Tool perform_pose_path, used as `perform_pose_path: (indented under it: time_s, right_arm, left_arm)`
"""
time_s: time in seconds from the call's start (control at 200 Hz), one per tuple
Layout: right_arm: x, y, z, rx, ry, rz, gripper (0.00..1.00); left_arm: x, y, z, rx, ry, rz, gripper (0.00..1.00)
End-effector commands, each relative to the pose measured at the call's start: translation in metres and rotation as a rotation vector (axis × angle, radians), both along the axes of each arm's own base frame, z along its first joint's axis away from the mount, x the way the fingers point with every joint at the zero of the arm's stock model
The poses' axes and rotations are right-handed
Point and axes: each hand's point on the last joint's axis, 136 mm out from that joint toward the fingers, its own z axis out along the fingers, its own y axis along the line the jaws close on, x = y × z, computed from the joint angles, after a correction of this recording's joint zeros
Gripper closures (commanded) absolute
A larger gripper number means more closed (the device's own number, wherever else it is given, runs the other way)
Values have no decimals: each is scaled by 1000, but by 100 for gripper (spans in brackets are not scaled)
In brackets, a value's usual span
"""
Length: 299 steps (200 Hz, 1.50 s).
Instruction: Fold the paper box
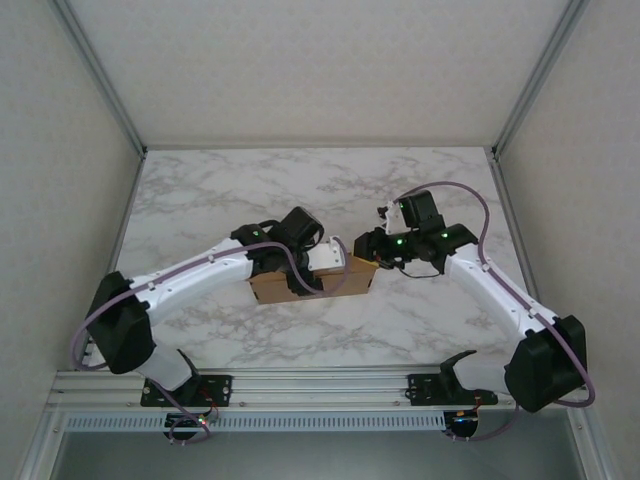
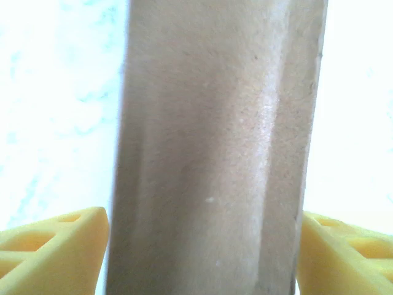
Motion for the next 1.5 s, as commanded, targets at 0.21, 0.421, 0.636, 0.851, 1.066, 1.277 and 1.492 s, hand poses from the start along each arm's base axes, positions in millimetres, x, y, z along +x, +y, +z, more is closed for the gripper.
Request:
perform_pose_path:
  time_s: [0.21, 0.421, 0.636, 0.851, 1.066, 1.277, 1.492]
  right_arm:
    - [3, -5, -31, -107, 88, -27, 66]
    - [2, -6, -29, -110, 80, -24, 66]
    - [0, -5, -29, -97, 67, -23, 66]
    - [-3, -8, -29, -106, 36, -25, 65]
    - [-5, -8, -28, -116, 22, -24, 65]
    - [-5, -7, -26, -109, 19, -20, 65]
    - [-6, -5, -26, -104, 23, -12, 64]
  left_arm:
    - [5, 5, 54, -199, -72, 51, 22]
    - [12, 14, 111, -393, -166, 170, 25]
    - [42, 37, 152, -684, -110, 631, 68]
    - [24, 22, 114, -861, 256, 791, 100]
    - [11, 26, 74, -932, 396, 865, 100]
    - [20, 46, 52, -924, 366, 955, 100]
    - [24, 58, 30, -906, 365, 1003, 100]
